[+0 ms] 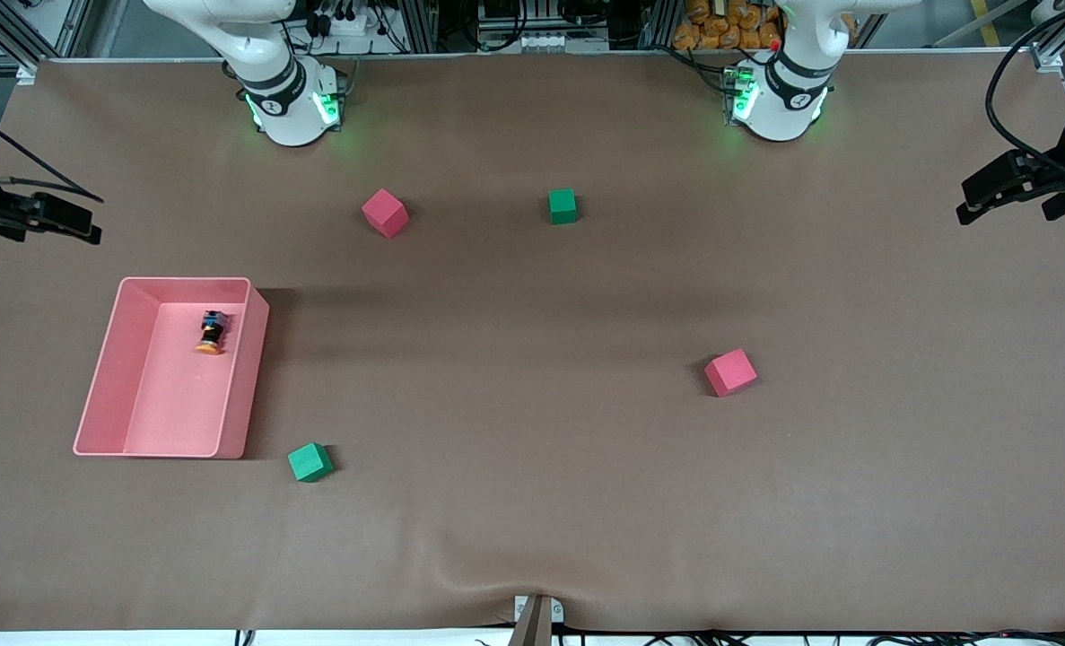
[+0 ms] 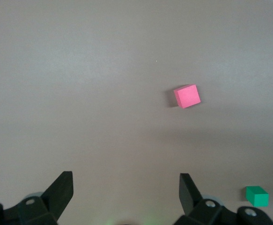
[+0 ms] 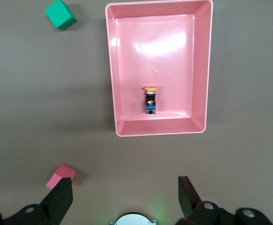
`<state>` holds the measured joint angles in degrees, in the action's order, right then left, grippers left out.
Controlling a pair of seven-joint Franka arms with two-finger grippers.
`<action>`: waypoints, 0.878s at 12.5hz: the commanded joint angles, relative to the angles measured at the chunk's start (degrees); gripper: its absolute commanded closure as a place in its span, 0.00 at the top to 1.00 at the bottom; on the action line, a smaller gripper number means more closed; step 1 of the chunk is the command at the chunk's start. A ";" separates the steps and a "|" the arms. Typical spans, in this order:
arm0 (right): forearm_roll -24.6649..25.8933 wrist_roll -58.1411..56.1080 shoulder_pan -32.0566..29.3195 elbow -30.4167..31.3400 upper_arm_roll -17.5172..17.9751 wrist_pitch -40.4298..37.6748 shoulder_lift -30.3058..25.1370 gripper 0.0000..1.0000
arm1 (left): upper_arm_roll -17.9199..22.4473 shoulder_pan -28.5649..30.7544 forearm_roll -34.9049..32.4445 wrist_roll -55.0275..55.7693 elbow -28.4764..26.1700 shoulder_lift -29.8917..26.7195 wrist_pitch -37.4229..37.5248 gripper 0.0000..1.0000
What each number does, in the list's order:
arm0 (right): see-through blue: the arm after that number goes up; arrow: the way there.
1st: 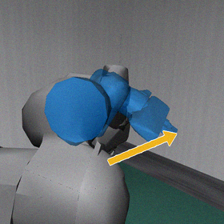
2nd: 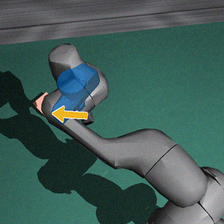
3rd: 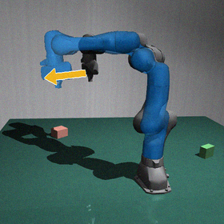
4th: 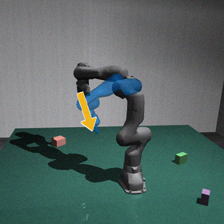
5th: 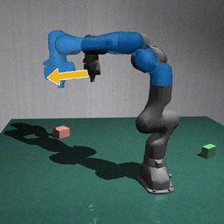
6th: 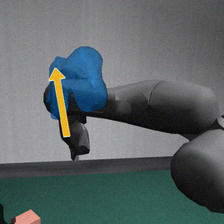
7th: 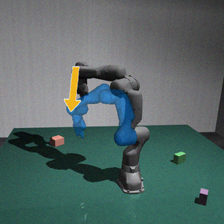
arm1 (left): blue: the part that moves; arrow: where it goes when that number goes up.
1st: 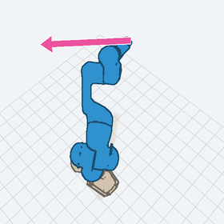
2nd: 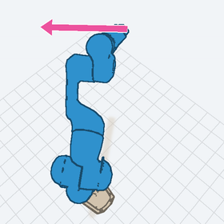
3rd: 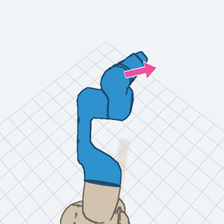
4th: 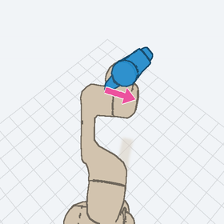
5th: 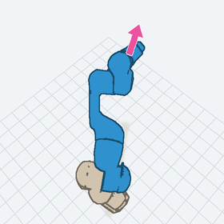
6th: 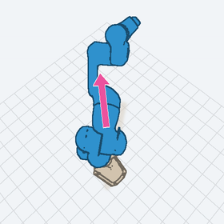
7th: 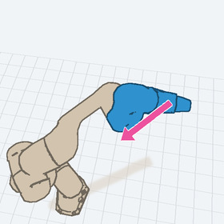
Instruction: Place and upright button with both arms
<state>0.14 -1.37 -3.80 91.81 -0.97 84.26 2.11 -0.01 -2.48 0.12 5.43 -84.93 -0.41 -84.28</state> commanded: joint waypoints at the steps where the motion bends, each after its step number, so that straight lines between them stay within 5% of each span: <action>1: 0.83 -0.47 1.08 9.41 -1.05 6.76 -1.58 1.00 | -0.34 0.55 -0.38 -0.68 0.47 0.49 0.25 1.00; 4: 0.91 -0.47 1.08 17.15 -1.05 13.10 -0.79 1.00 | -0.34 0.38 -0.91 -2.08 0.47 0.50 0.25 1.00; 8: 1.00 -0.65 -0.59 32.52 -1.23 32.58 0.00 1.00 | -0.34 0.46 -0.82 -2.44 0.47 0.67 0.25 1.00; 11: 1.09 -0.91 -0.94 35.37 -2.54 41.32 5.17 1.00 | -0.34 0.55 -0.82 -2.44 0.47 0.67 0.25 1.00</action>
<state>0.26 -1.52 -4.00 126.07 -3.17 122.29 5.22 0.01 -2.48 0.12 4.10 -85.02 0.06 -84.28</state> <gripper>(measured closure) 0.000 0.000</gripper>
